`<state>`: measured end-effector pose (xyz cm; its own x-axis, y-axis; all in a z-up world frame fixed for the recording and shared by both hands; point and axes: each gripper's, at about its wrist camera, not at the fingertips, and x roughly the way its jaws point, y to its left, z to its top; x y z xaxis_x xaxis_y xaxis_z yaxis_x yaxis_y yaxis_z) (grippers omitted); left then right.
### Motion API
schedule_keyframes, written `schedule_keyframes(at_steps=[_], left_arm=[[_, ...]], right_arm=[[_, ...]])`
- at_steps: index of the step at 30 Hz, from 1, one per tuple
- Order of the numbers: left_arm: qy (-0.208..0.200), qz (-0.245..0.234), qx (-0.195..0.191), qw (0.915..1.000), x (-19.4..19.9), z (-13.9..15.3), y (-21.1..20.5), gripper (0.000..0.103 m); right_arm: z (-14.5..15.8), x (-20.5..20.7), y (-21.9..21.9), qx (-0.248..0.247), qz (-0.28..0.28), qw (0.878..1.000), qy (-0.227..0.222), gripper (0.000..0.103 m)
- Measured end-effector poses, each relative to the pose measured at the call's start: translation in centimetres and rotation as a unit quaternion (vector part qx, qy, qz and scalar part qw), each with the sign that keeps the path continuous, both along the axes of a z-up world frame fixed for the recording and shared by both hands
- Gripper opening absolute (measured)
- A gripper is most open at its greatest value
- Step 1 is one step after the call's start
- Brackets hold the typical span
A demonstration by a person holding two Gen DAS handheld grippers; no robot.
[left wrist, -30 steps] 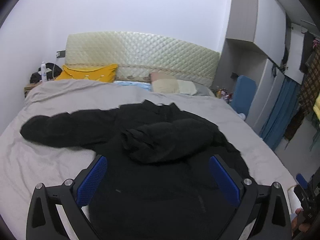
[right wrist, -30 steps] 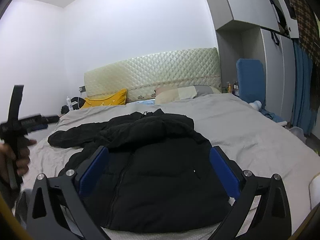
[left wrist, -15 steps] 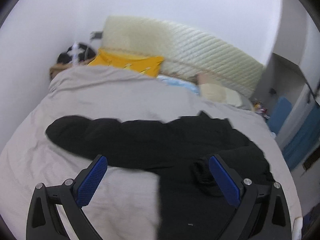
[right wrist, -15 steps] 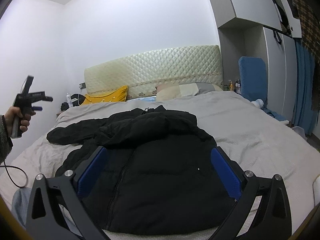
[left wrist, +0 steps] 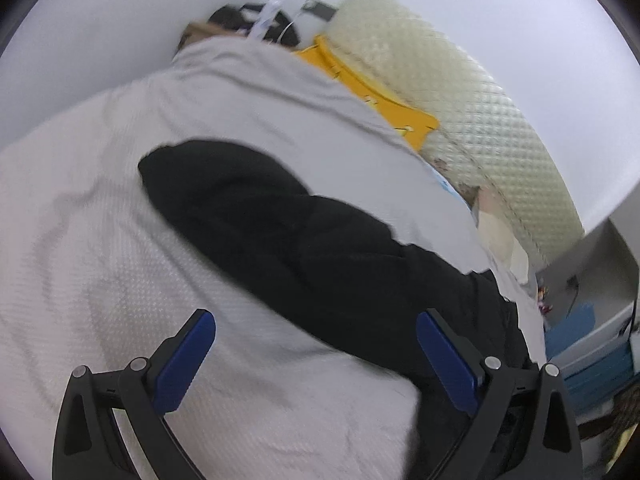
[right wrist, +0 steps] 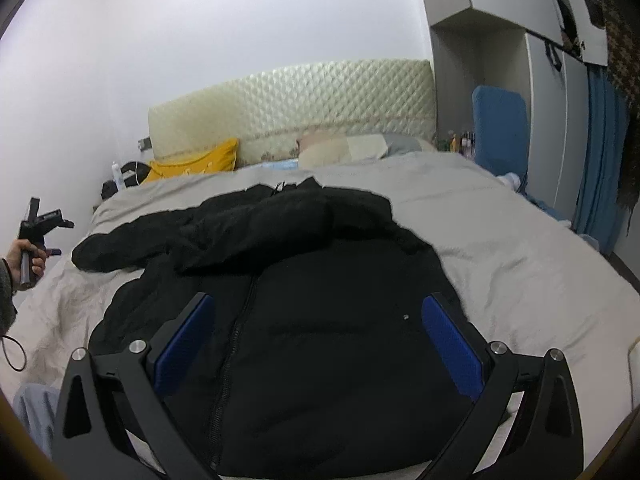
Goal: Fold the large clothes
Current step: 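Grasp the other sleeve cuff with the left tool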
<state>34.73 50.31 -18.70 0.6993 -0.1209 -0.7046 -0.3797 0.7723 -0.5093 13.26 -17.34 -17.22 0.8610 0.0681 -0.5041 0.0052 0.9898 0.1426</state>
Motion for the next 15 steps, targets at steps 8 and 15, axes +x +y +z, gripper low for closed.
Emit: schedule_keyframes(at_steps=[8, 15], left_arm=[[-0.020, 0.039, -0.077, 0.9961, 4.1, -8.2, 5.9, 0.095], [-0.043, 0.078, -0.120, 0.9887, 6.4, -12.4, 10.2, 0.083]], right_arm=[[-1.3, 3.8, 3.3, -0.020, -0.006, 0.999, 0.032, 0.103], [-2.8, 7.6, 5.3, -0.015, -0.014, 0.997, 0.081, 0.103]])
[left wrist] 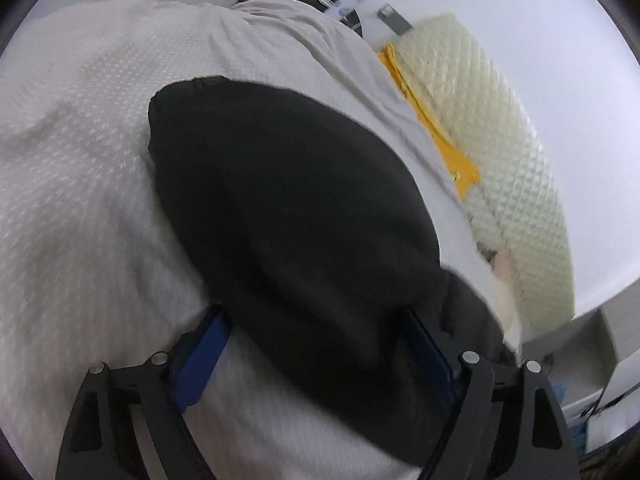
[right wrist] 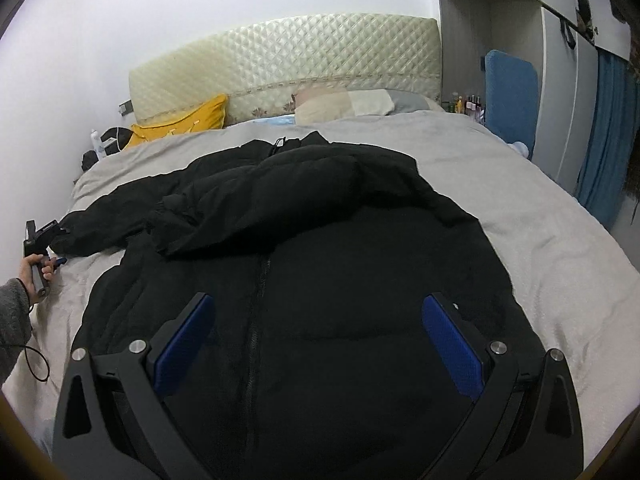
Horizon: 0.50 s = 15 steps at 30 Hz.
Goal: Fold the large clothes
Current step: 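Grasp the other sleeve cuff with the left tool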
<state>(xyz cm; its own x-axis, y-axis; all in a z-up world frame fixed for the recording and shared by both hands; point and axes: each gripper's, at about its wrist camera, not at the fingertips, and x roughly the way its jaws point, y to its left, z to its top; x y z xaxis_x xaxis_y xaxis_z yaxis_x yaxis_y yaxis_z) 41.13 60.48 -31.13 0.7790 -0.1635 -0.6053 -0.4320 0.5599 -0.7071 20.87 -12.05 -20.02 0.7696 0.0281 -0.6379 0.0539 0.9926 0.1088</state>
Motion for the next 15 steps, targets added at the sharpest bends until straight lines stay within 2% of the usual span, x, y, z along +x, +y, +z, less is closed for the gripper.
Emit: schedule_keyframes(at_steps=[4, 5, 6, 7, 8, 10, 12, 15], left_arm=[[-0.029, 0.018, -0.045, 0.9984, 1.2, -1.0, 2.4, 0.063], [-0.035, 0.018, -0.051, 0.9979, 1.5, -1.1, 2.6, 0.052], [-0.042, 0.014, -0.045, 0.9980, 1.8, -0.8, 2.5, 0.038], [-0.043, 0.010, -0.028, 0.9986, 2.0, -0.3, 2.1, 0.032], [-0.048, 0.002, -0.003, 0.9988, 2.0, 0.5, 1.5, 0.020], [-0.049, -0.006, 0.046, 0.9977, 2.1, 2.1, 0.2, 0.013], [-0.049, -0.008, 0.064, 0.9967, 1.9, 3.3, -0.6, 0.010], [-0.050, -0.006, 0.082, 0.9953, 1.2, 5.3, -1.0, 0.008]], right_arm=[[-0.1, 0.3, 0.4, -0.018, -0.015, 1.000, -0.008, 0.103], [0.0, 0.3, 0.4, -0.021, -0.017, 1.000, -0.010, 0.103], [0.0, 0.4, 0.3, -0.021, -0.019, 1.000, -0.011, 0.103], [0.1, 0.5, 0.3, -0.019, -0.020, 1.000, -0.012, 0.103], [0.2, 0.6, 0.2, -0.019, -0.021, 1.000, -0.011, 0.103], [0.2, 0.6, 0.4, -0.033, -0.017, 0.999, -0.008, 0.103], [0.3, 0.6, 0.4, -0.052, -0.008, 0.999, -0.003, 0.103], [0.2, 0.2, -0.9, -0.033, -0.013, 0.999, 0.006, 0.103]])
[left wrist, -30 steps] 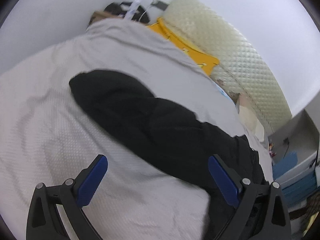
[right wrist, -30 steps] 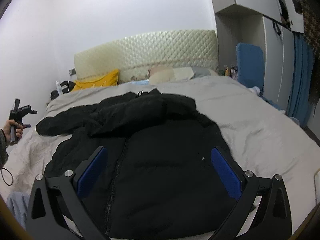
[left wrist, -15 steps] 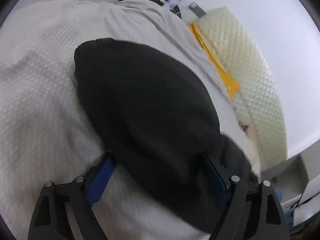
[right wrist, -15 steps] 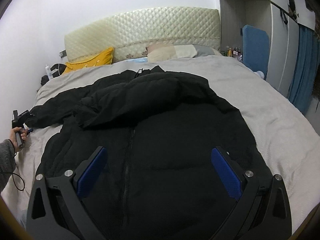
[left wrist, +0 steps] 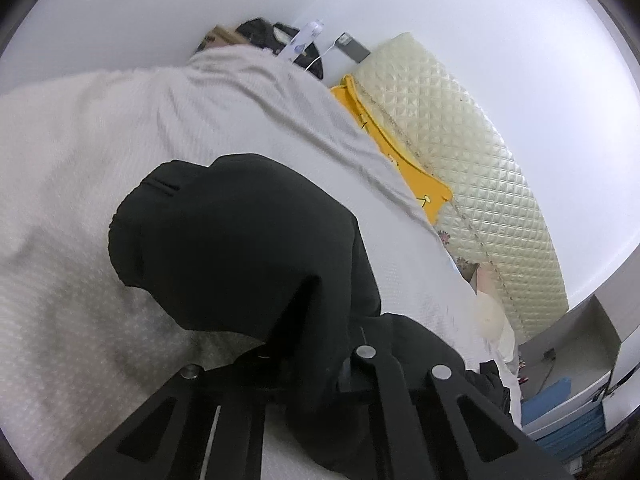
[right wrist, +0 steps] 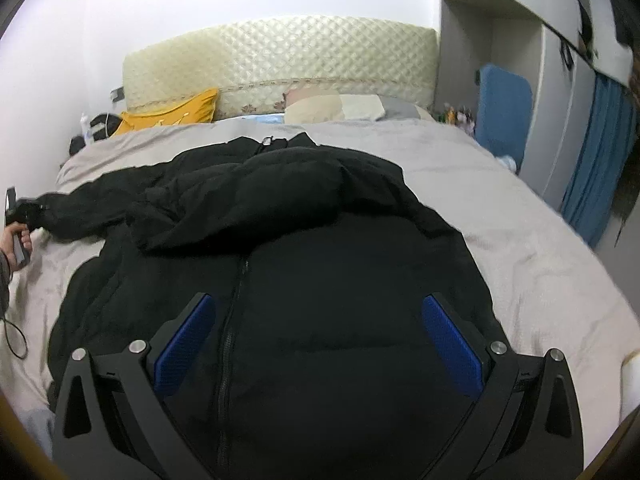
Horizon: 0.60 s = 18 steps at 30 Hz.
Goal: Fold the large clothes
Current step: 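Lift the sleeve with the left tool and swing it over the jacket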
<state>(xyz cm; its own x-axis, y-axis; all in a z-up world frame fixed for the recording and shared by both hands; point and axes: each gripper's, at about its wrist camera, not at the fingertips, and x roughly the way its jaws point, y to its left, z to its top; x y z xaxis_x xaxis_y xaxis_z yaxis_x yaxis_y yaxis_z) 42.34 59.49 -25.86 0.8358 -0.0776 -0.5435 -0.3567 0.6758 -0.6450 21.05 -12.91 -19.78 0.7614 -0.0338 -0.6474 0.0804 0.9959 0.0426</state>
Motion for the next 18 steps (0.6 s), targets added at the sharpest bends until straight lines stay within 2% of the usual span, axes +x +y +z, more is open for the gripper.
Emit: schedule_keyframes(at_steps=[2, 5, 11, 14, 18], left_arm=[[-0.004, 0.001, 0.013, 0.9999, -0.2, 1.5, -0.7, 0.007], [-0.005, 0.000, 0.048, 0.9988, -0.8, 4.5, -1.8, 0.007], [-0.023, -0.003, 0.095, 0.9952, -2.5, 11.4, -4.7, 0.006], [-0.025, 0.005, 0.128, 0.9915, -3.2, 15.7, -7.8, 0.006], [-0.043, -0.021, 0.167, 0.9848, -4.1, 20.3, -12.9, 0.006]], right_arm=[[0.1, -0.2, -0.5, 0.015, 0.000, 1.000, 0.004, 0.103], [0.6, -0.7, -0.7, 0.009, 0.008, 1.000, -0.003, 0.103], [1.3, -1.5, -0.5, 0.000, 0.039, 0.999, -0.011, 0.103], [2.1, -2.0, -0.4, 0.005, 0.056, 0.998, -0.021, 0.103], [2.9, -3.1, -1.0, -0.015, 0.067, 0.996, -0.050, 0.103]])
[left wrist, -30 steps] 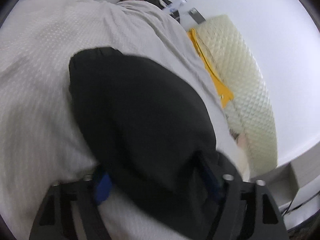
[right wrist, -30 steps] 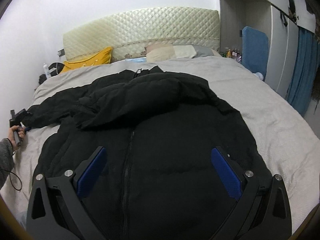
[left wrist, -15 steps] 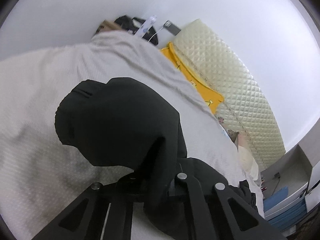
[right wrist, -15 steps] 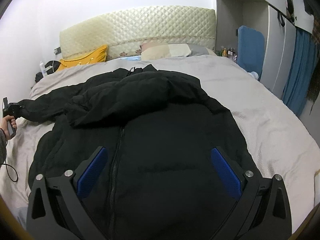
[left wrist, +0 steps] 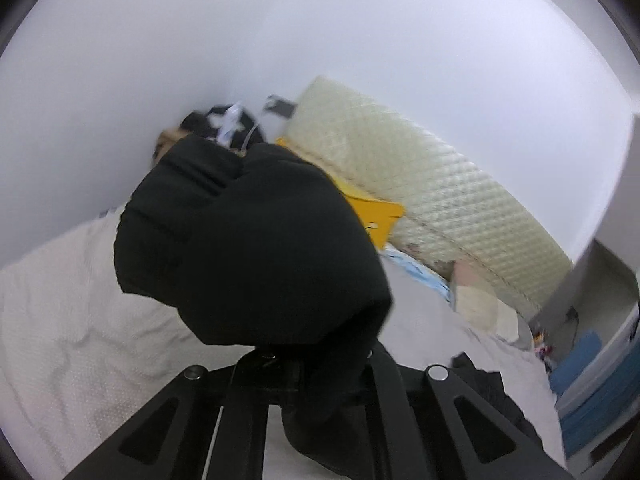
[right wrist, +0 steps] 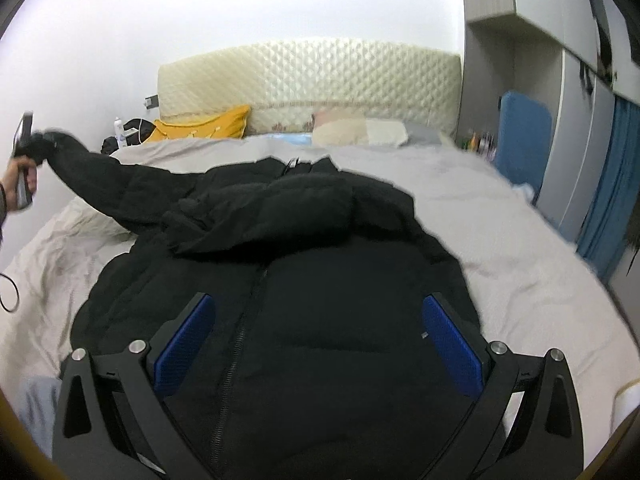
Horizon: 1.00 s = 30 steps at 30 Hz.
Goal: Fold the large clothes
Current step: 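Lift the sleeve with the left tool and swing it over the jacket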
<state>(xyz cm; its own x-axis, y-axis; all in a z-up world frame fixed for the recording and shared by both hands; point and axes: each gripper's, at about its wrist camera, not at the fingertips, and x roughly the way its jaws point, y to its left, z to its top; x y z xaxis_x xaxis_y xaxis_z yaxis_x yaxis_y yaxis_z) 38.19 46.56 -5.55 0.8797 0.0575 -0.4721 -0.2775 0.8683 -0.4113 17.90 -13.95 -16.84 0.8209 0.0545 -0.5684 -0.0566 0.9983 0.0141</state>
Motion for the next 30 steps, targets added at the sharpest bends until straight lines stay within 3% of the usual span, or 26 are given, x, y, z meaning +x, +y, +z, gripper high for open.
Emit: schedule_keyframes(at_steps=[4, 7, 13, 17, 20, 24, 28, 30], left_arm=[[-0.015, -0.023, 0.024, 0.9993, -0.7, 3.7, -4.2, 0.006], [-0.016, -0.021, 0.091, 0.9955, -1.4, 6.7, -8.1, 0.006], [-0.037, -0.027, 0.100, 0.9939, -3.5, 10.0, -14.1, 0.006], [-0.007, -0.041, 0.154, 0.9872, -3.9, 12.1, -20.2, 0.006], [-0.011, -0.058, 0.170, 0.9837, -4.2, 13.1, -23.7, 0.006], [-0.028, -0.096, 0.212, 0.9722, -4.2, 14.3, -30.4, 0.006], [-0.018, -0.134, 0.254, 0.9575, -4.4, 14.2, -37.8, 0.006], [-0.021, -0.158, 0.257, 0.9532, -4.2, 13.9, -40.9, 0.006]], right_arm=[[0.4, -1.1, -1.1, -0.001, 0.006, 1.000, -0.005, 0.103], [1.0, -2.2, -1.9, 0.000, 0.010, 1.000, -0.025, 0.103], [1.4, -2.9, -4.2, 0.004, 0.030, 0.999, -0.038, 0.103], [1.9, -2.6, -6.9, 0.045, 0.014, 0.998, -0.040, 0.103], [2.5, -2.7, -8.2, 0.034, 0.006, 0.998, -0.058, 0.103], [2.5, -3.3, -8.8, -0.021, 0.008, 0.997, -0.078, 0.103], [1.7, -3.5, -10.4, 0.001, 0.006, 0.998, -0.061, 0.103], [1.4, -3.2, -11.3, 0.006, -0.011, 0.999, -0.052, 0.103]])
